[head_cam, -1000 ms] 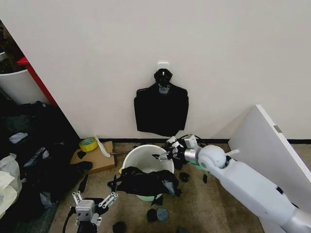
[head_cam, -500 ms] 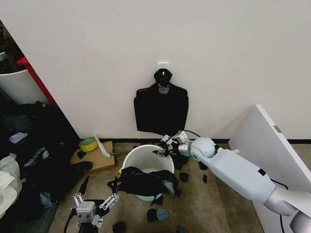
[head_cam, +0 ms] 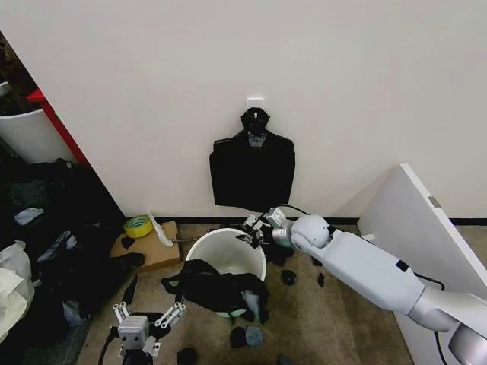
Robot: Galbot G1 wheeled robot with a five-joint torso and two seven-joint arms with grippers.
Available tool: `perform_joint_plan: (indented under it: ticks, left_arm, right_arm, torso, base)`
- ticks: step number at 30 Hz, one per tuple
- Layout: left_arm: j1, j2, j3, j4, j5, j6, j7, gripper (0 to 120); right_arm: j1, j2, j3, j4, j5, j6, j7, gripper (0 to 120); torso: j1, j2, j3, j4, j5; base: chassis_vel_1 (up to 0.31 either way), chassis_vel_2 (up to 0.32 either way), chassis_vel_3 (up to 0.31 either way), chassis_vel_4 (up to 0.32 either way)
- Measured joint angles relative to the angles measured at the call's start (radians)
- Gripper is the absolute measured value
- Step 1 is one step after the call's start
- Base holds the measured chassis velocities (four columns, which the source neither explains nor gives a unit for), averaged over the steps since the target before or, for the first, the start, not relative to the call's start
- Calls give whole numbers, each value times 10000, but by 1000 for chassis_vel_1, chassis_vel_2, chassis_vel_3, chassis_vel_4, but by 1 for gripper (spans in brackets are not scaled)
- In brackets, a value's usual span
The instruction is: Place the garbage bag over the trash bin.
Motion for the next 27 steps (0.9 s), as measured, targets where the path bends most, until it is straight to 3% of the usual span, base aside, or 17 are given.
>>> perform_joint_plan:
  ticks: [7,14,18,24,27]
  left_arm:
    - [-16,78,6,-98,-208,31,-11,100]
    - [-312,186,53,-113,-445,250,-18,100]
    - [-432,241,76,-113,-513,334,-18,100]
    - [-580,396,55,-130,-723,465,-18,100]
    - [-644,439,26,-130,-805,505,-18,100]
  right_arm:
    - [-1398,-687,1616,1312,1671,-711,1488,2]
    - [-3012,-980,2702,3198,3573,-590,5167,2]
    - [-4070,-855,3326,4075,3932,-507,6587,2]
    - [-5600,-64,4193,5121,4644,-70,9443,2]
    - [-5948,209,4387,5237,4664,302,9900,2]
  torso:
    - [0,0,0,-7,-3]
    - [0,0,0,0,-4]
    - [0,0,0,-4,0]
    - [0,0,-1,-2,-2]
    - [0,0,-1,-1,-2]
  base:
    - [0,0,0,0]
    - [0,0,0,0]
    - [0,0,0,0]
    - [0,0,0,0]
    - [0,0,0,0]
